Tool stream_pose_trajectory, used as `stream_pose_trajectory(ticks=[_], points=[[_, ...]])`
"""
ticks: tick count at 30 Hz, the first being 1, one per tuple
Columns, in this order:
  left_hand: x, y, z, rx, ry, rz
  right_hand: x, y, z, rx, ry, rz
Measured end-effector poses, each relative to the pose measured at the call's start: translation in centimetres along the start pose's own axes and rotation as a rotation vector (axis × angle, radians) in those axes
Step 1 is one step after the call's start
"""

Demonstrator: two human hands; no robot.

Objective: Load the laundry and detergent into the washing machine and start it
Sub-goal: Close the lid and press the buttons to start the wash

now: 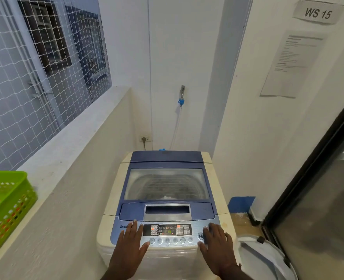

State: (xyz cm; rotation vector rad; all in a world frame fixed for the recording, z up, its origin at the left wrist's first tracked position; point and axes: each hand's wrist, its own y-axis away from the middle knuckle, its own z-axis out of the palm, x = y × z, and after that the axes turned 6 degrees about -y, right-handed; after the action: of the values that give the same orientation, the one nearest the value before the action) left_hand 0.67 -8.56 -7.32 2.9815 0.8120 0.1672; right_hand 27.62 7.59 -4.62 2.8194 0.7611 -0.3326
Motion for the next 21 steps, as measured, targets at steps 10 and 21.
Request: stream_pose_trajectory(ticks=[10, 21], points=[[0.2, -0.2, -0.4, -0.019, 0.003, 0.015, 0.1, 0.3, 0.0, -0.033, -0.023, 0.02], [0.5, 0.1, -0.1, -0.015, -0.001, 0.034, -0.7, 0.8, -0.9, -0.043, -0.055, 0.026]])
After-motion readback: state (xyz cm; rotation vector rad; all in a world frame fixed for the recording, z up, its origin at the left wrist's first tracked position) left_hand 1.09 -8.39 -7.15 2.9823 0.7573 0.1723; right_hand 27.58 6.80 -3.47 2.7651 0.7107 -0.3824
